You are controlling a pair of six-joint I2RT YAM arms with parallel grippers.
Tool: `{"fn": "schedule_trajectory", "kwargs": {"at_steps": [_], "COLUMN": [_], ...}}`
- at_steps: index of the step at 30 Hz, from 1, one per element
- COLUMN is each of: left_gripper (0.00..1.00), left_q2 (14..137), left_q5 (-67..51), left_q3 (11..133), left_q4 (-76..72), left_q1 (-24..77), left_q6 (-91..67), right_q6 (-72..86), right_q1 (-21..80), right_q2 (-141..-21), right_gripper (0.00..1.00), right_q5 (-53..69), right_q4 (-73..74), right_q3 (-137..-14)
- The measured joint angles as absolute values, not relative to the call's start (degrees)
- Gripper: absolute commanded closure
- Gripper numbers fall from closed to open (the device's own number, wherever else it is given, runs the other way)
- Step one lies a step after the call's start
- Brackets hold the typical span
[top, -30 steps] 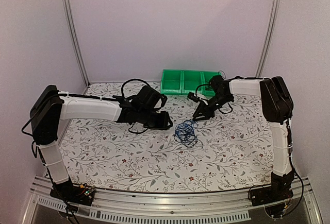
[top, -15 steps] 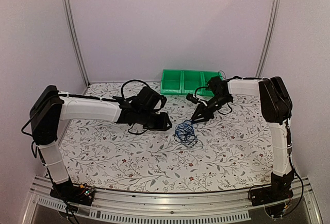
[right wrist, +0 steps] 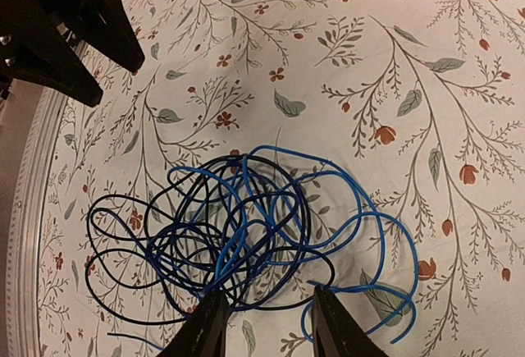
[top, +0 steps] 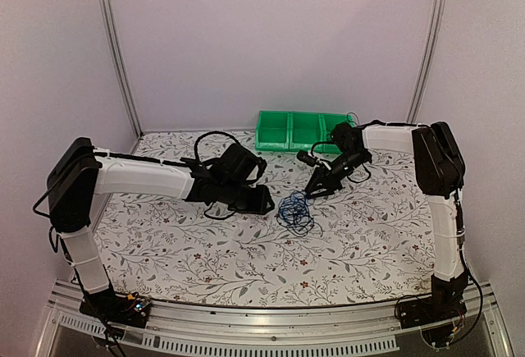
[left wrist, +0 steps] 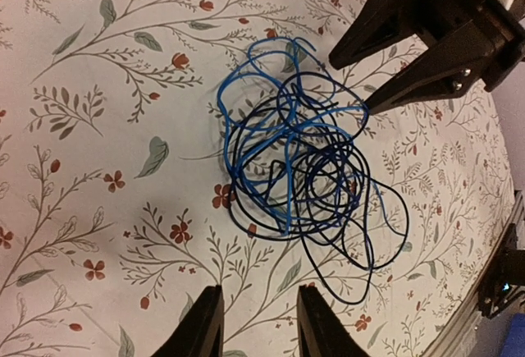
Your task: Untangle the cables
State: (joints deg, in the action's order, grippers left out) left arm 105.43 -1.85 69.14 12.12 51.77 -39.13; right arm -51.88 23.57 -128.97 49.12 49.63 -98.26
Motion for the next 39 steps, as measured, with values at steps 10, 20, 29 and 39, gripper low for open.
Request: {"fn": "schedule_trajectory", "kwargs": {"at_steps": [10,20,29,39], "left_gripper": [0.66,0.66,0.66,0.62], "left_q2": [105.43,105.45,105.45,105.82], "left_q5": [-1.67,-1.78,-1.87,0.4], "left_q3": [69.14,69.93,70.52,75.75], "left_q4": [12.21,12.8,12.99,10.2], "left_q1": [52.01,52.03,52.03,52.93], "left_q6": [-39.13,-39.0,-37.98,-31.31], "right_q6": [-55.99,-54.7,-50.3,-50.76], "right_q1": [23.57,23.57,23.57,23.18], "right_q2": [-128.97,-128.97,-128.97,-121.99], "right_gripper": [0.54,0.66,1.0,1.0], "right_q5": [51.31,50.78,48.51,47.13], "right_q4": [55.86,53.19,47.53,52.69], "right_q3": [-99.13,-99.0,-98.83,-100.29]}}
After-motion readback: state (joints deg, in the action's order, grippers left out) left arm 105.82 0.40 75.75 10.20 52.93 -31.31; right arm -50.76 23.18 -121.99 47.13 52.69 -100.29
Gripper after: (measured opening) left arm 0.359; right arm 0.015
